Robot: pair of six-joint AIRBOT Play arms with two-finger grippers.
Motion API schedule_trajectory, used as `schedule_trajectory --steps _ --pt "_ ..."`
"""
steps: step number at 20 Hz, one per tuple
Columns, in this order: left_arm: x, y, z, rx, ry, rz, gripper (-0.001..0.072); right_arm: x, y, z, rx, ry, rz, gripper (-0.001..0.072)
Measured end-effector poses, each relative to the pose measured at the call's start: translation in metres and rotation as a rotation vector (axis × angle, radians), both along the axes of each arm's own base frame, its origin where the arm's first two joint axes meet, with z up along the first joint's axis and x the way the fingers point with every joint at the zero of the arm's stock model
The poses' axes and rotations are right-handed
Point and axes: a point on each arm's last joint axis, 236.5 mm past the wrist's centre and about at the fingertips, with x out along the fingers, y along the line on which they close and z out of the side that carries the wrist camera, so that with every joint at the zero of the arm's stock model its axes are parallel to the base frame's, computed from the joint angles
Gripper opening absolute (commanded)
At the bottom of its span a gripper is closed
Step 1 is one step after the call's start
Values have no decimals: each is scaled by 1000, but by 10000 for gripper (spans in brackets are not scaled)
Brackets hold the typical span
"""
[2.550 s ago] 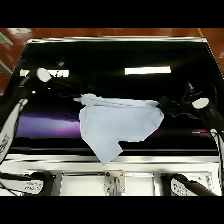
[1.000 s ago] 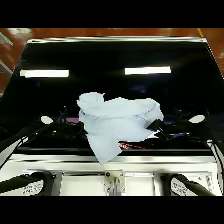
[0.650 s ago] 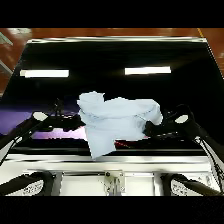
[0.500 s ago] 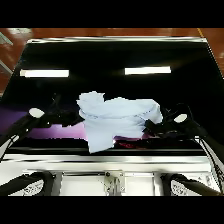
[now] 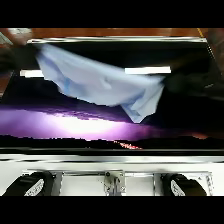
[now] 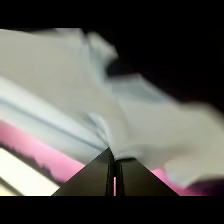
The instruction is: Fold the shirts.
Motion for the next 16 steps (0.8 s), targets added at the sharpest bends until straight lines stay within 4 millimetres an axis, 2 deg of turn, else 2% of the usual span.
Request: schedule_trajectory --steps 1,3,5,7,9,11,14,16 --pt "-26 4 46 -3 -116 10 38 -13 -3 54 0 -123 -23 68" --pt "-76 11 107 -6 -278 25 37 -43 -6 127 7 -283 -48 68" --pt "-114 17 137 -4 -364 51 38 -73 -6 171 10 -380 -56 68" --pt "-133 25 141 35 -372 88 38 -95 -7 191 2 -417 -59 68" --pt "-132 35 122 100 -301 134 38 -101 -11 188 -24 -390 -70 68" --pt "-126 46 98 160 -221 181 38 -95 -18 169 -65 -306 -81 68" --pt "-98 66 57 243 -96 256 38 -64 -25 123 -117 -116 -76 68" --pt "-70 79 19 302 10 294 38 -32 -28 84 -134 35 -69 69"
